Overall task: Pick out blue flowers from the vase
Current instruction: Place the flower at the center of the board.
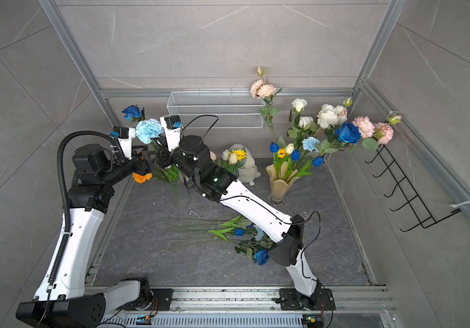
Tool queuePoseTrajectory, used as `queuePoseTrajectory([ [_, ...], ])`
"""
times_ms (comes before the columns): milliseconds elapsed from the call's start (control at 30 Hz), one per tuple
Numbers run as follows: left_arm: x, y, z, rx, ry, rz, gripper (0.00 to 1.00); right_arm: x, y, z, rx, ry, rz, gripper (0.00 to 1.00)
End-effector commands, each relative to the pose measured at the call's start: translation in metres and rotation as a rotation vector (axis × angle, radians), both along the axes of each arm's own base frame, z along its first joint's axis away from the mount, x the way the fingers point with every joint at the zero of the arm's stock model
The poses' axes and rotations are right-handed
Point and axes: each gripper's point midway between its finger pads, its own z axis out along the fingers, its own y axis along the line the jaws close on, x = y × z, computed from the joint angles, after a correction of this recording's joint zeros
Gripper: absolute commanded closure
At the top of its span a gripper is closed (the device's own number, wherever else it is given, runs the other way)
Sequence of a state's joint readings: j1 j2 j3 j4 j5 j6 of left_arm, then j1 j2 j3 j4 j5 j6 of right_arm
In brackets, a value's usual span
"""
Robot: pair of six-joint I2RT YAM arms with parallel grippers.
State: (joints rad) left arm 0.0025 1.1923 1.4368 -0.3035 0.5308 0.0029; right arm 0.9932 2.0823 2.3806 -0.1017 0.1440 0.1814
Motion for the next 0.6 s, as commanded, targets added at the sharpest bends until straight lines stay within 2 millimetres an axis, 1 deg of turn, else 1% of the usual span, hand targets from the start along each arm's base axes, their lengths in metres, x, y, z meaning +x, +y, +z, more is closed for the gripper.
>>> queuePoseTrajectory([
  [0,-0.005,-0.012,0.025,-0.012,-0.13,-0.079,0.53,-0.002,0.003,0.006,0.015,0.013,0.029,1.0],
  [33,-0.005,-0.012,0.026,-0.017,-0.134,-0.083,0.58,-0.002,0.004,0.005,0.012,0.015,0.029,1.0],
  [67,-0.004,-0.013,0.025,-0.021,-0.134,-0.087,0.59,-0.002,0.003,0.006,0.016,0.015,0.03,1.0],
  [200,-0.005,-0.017,0.024,-0.021,-0.136,-0.119,0.59,-0.005,0.002,0.012,0.034,0.01,0.039,1.0],
  [267,-0.006,-0.019,0.026,-0.025,-0.147,-0.129,0.59,-0.006,0.002,0.014,0.039,0.011,0.045,1.0],
  [300,-0.008,-0.02,0.029,-0.029,-0.159,-0.138,0.62,-0.006,0.002,0.015,0.041,0.01,0.048,1.0],
  [367,-0.01,-0.022,0.034,-0.045,-0.174,-0.155,0.82,-0.007,0.003,0.015,0.043,0.013,0.051,1.0],
  [400,-0.01,-0.023,0.037,-0.055,-0.18,-0.16,0.87,-0.007,0.003,0.016,0.042,0.013,0.052,1.0],
  [533,-0.009,-0.023,0.041,-0.071,-0.183,-0.163,0.89,-0.009,0.0,0.021,0.05,0.008,0.058,1.0],
  [567,-0.009,-0.024,0.041,-0.07,-0.186,-0.165,0.92,-0.01,-0.001,0.022,0.05,0.007,0.059,1.0],
])
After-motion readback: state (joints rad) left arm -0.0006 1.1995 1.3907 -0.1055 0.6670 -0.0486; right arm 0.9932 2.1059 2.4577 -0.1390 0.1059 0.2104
